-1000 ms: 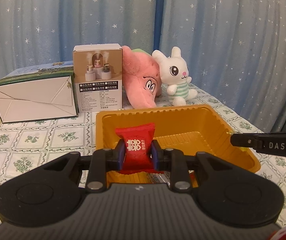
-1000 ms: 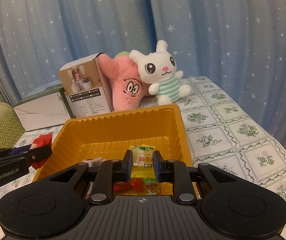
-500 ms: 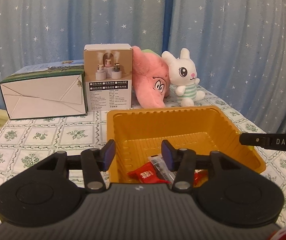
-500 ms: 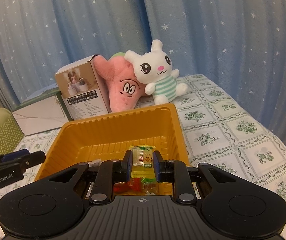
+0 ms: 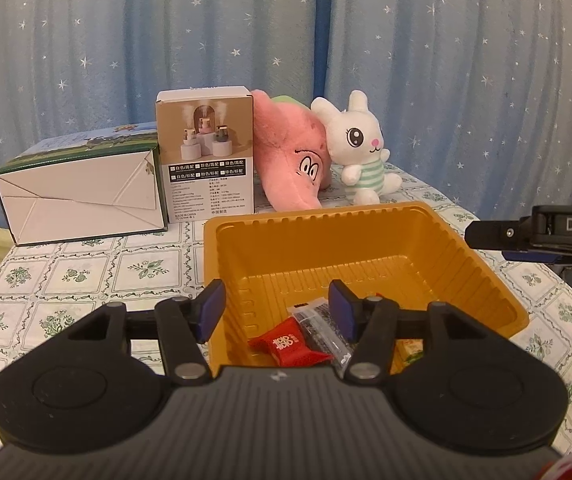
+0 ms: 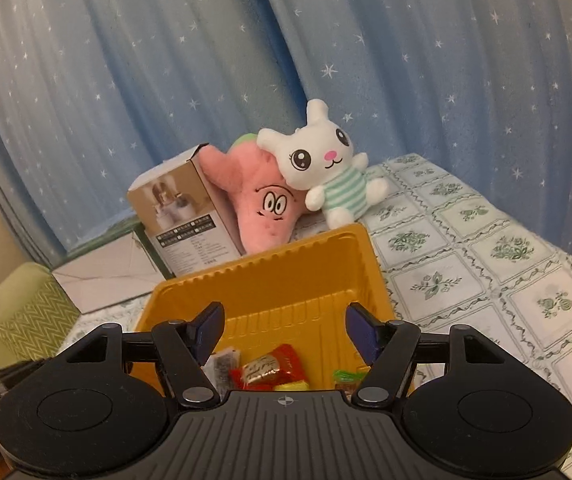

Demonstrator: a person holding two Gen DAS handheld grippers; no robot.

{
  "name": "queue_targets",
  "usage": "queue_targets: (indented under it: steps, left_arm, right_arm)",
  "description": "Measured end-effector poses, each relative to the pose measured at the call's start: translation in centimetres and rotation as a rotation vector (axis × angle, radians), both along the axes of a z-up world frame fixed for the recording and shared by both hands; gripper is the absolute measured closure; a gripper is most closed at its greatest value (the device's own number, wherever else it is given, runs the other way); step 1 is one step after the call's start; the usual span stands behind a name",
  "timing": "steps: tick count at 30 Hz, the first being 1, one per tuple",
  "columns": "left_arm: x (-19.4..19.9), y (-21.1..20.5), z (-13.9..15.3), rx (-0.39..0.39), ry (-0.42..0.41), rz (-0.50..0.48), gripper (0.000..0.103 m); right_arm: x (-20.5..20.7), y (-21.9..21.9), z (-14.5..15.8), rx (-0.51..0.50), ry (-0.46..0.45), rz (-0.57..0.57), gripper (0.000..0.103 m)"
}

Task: Organize snacks
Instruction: 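Open both grippers to drop the red candy and yellow sweet in, then move both tools back to the remaining snacks on the table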

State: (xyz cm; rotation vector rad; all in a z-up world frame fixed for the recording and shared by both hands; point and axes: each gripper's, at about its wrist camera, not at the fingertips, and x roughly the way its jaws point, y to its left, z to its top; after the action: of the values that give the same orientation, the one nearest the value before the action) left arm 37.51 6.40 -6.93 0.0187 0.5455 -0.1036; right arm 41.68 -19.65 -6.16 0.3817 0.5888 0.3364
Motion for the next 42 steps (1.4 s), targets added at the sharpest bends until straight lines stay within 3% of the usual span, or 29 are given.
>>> queue_targets:
  steps: [15,27,42]
  left_arm:
    - [-4.5,-0.3,1.3,-0.036,-0.013,0.016,0.044]
    - [-12.2,-1.1,1.3,-0.087,0.001,0.041,0.041]
    - [-23.0,-3.0,-0.5,-0.049,0.032,0.089,0.034]
  right_arm:
    - [-3.3,-1.7,0.1,-0.077,-0.003,-0.045,0.036]
    - [-10.6,-3.6,0.7,-0.069,0.028,-0.067,0.036]
    - [-21.1,-4.0,-1.9,-0.036,0.156,-0.068,0.036]
